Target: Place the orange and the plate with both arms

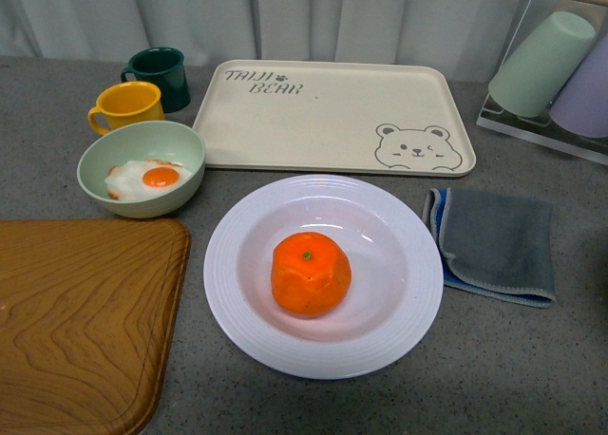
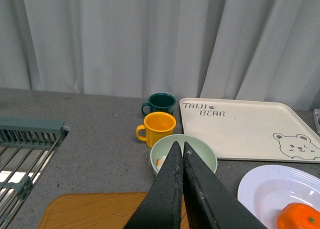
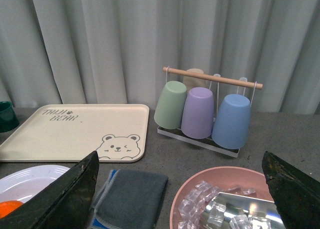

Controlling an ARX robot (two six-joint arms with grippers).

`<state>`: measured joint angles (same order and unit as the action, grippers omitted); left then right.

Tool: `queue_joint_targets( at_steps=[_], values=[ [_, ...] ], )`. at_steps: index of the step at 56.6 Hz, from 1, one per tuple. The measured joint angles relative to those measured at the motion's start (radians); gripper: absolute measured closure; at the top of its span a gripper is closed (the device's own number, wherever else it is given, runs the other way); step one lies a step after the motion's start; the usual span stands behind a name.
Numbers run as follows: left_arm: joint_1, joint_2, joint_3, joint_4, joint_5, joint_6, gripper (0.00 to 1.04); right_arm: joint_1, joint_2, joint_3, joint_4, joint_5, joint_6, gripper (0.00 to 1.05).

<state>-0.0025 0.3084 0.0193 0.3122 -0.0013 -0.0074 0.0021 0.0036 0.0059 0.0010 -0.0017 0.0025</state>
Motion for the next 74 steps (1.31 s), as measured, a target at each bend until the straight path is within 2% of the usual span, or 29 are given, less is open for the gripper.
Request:
queue_joint_targets(
  at_steps=[26, 28, 31, 41, 48, 53, 58, 65, 70, 71, 74],
  values=[
    [0.000, -0.132, 0.000, -0.132, 0.000, 0.000, 1.01, 0.000, 0.000, 0.000, 0.000, 0.000, 0.000, 0.09],
    [0.000, -0.151, 0.000, -0.151, 0.000, 0.000, 1.01, 0.000, 0.000, 0.000, 0.000, 0.000, 0.000, 0.09],
    [0.000, -0.256, 0.000, -0.292, 0.001, 0.000, 1.01, 0.000, 0.000, 0.000, 0.000, 0.000, 0.000, 0.09],
    [0.000, -0.303, 0.000, -0.310, 0.002, -0.001, 1.00, 0.000, 0.000, 0.000, 0.000, 0.000, 0.000, 0.09],
    [0.000, -0.304, 0.000, -0.310, 0.002, 0.000, 0.79, 0.001, 0.001, 0.000, -0.002, 0.008, -0.011, 0.09],
    [0.000, -0.304, 0.000, -0.310, 0.001, 0.000, 0.63, 0.059, 0.111, 0.024, 0.019, 0.137, -0.190, 0.09],
    [0.000, -0.304, 0.000, -0.310, 0.001, 0.000, 0.48, 0.116, 0.318, 0.079, 0.104, 0.119, -0.235, 0.09],
    [0.000, -0.304, 0.000, -0.310, 0.002, 0.000, 0.27, 0.165, 0.678, 0.187, 0.245, 0.029, -0.101, 0.09],
    [0.000, -0.304, 0.000, -0.310, 0.001, 0.000, 0.07, 0.197, 0.999, 0.292, 0.310, -0.084, 0.109, 0.09],
    [0.000, -0.304, 0.000, -0.310, 0.001, 0.001, 0.05, 0.204, 1.054, 0.309, 0.319, -0.101, 0.148, 0.09],
    [0.000, -0.304, 0.000, -0.310, 0.001, 0.002, 0.07, 0.220, 1.175, 0.347, 0.336, -0.137, 0.230, 0.09]
  ],
)
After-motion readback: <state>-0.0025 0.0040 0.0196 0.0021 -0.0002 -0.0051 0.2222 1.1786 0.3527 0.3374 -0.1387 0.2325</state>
